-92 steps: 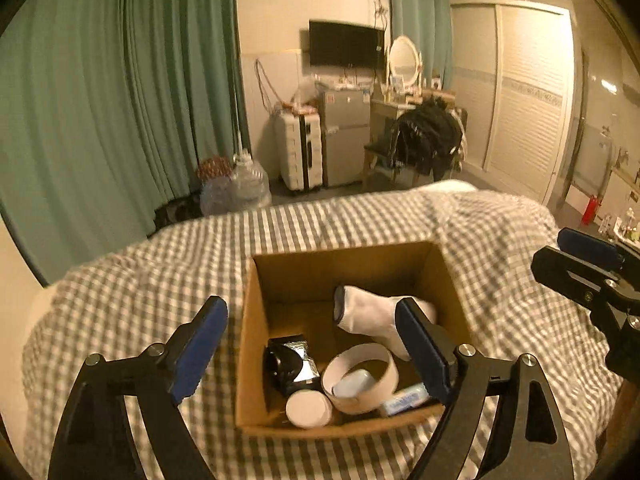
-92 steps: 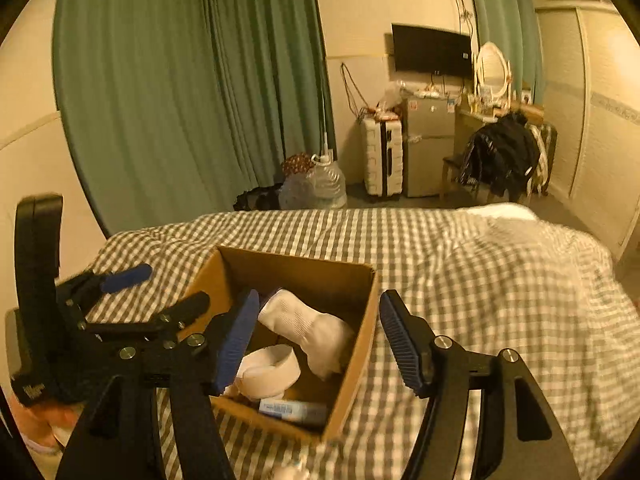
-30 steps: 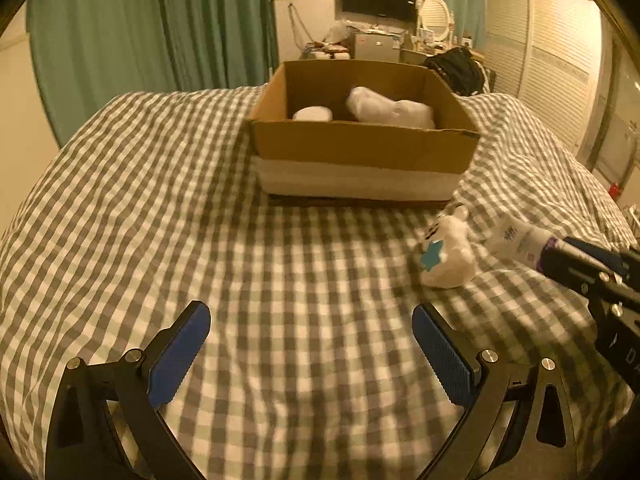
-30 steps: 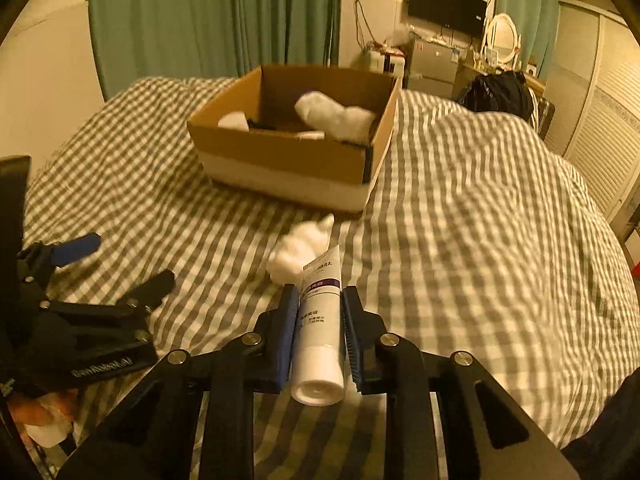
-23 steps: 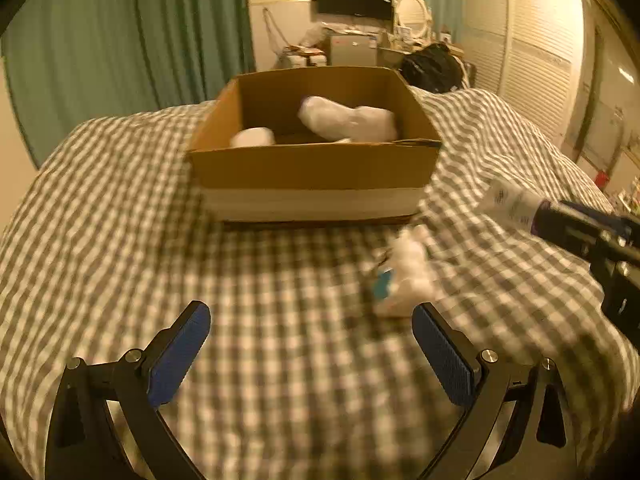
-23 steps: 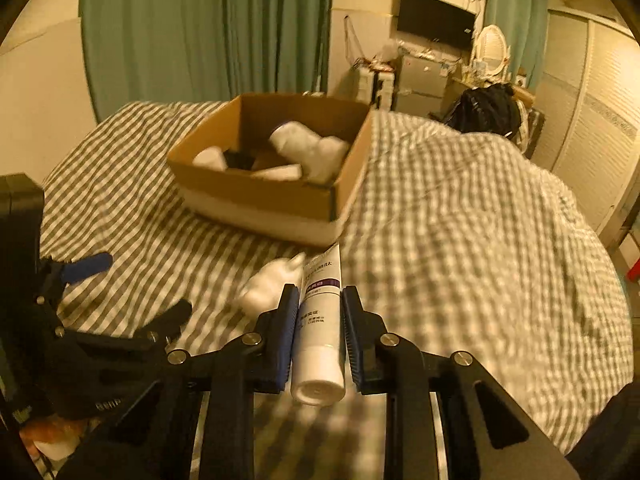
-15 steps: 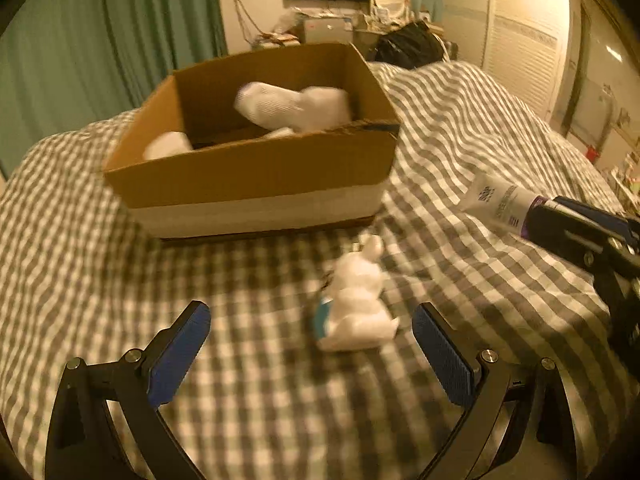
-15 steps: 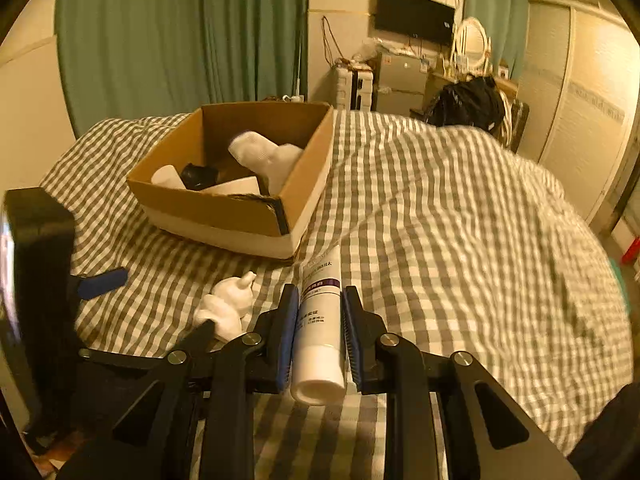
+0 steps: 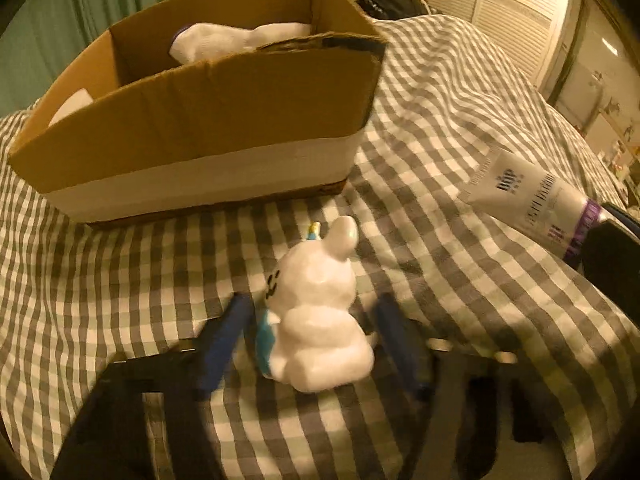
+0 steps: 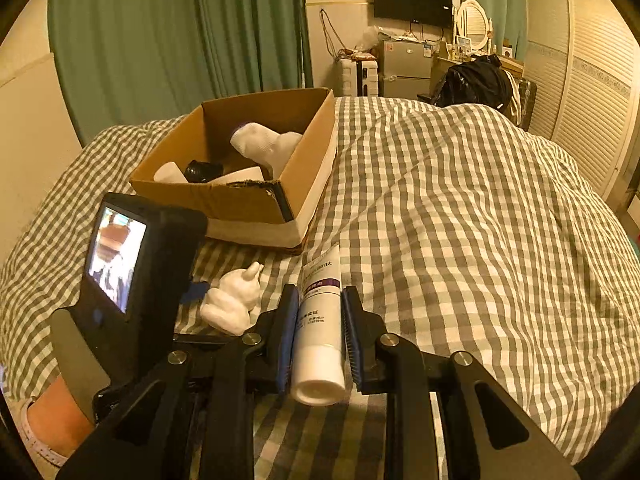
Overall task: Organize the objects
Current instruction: 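Grasp the white toy figurine with the blue star with the left tool, then carry the figurine with the left tool while the right tool carries the tube over the box, then open the left tool to drop the figurine while the right tool releases the tube into the box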
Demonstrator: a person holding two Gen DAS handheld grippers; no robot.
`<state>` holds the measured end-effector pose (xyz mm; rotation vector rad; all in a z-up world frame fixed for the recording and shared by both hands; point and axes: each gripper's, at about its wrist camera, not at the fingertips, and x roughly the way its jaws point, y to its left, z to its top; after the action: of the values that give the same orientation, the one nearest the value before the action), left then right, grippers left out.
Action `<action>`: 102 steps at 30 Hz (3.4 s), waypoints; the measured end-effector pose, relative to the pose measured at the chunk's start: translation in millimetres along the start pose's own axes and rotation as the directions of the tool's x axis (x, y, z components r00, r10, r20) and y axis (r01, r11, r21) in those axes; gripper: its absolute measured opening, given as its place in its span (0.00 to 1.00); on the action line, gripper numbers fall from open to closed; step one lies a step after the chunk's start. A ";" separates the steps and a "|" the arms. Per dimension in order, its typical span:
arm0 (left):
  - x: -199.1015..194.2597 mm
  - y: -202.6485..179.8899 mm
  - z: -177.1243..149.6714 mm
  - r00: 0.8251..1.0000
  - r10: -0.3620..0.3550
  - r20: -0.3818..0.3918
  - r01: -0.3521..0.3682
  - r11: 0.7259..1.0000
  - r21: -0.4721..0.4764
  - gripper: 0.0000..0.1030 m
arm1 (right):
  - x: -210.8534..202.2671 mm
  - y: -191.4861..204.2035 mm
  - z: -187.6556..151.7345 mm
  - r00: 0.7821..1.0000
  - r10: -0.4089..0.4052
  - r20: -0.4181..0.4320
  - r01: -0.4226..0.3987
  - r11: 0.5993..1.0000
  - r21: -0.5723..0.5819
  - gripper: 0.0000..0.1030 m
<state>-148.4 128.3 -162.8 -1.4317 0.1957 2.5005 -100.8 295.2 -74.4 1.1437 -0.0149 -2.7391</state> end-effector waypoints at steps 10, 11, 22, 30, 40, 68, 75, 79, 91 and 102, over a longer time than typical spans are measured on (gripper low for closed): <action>-55.0 12.7 -13.1 0.996 0.036 0.086 -0.035 0.999 -0.015 0.51 | -16.8 13.6 -1.1 0.999 -0.027 0.031 0.028 0.999 -0.042 0.21; -63.3 16.5 -15.7 0.994 0.037 0.101 -0.035 0.999 -0.019 0.51 | -21.3 16.4 -1.8 0.999 -0.028 0.037 0.029 0.999 -0.046 0.21; -141.4 39.7 -46.6 0.974 0.059 0.217 -0.045 0.997 -0.069 0.50 | -68.1 52.3 -6.5 0.996 -0.002 0.087 0.010 0.996 -0.085 0.21; -191.8 49.0 -49.2 0.951 0.080 0.300 -0.056 0.995 -0.087 0.50 | -105.2 76.4 -2.5 0.989 0.003 0.149 0.017 0.991 -0.132 0.21; -231.4 51.5 -29.4 0.918 0.071 0.390 -0.052 0.997 -0.061 0.50 | -140.6 90.9 20.7 0.974 0.033 0.225 0.007 0.985 -0.175 0.21; -188.4 92.6 123.0 0.881 0.091 0.465 -0.070 0.996 -0.063 0.50 | -79.3 82.4 167.1 0.940 0.079 0.331 -0.009 0.978 -0.211 0.21; -140.0 112.5 143.6 0.898 0.104 0.427 -0.081 0.994 -0.072 0.51 | -28.1 86.1 187.9 0.949 0.098 0.299 -0.041 0.981 -0.189 0.21; -113.0 128.0 151.7 0.906 0.126 0.405 -0.098 0.991 -0.088 0.51 | 4.9 89.9 191.8 0.951 0.120 0.286 -0.070 0.981 -0.181 0.21; -42.4 130.4 159.4 0.934 0.089 0.347 -0.074 0.996 -0.056 0.51 | 96.9 69.5 187.9 0.965 0.127 0.228 -0.093 0.984 -0.154 0.21; -24.8 116.6 149.1 0.951 0.065 0.302 -0.060 0.998 -0.026 0.51 | 131.3 40.4 174.7 0.983 0.123 0.139 -0.112 0.990 -0.089 0.21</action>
<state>-292.9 48.5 -66.8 -1.0409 0.1637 2.7376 -308.6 224.0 -40.7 0.8928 0.0098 -2.6848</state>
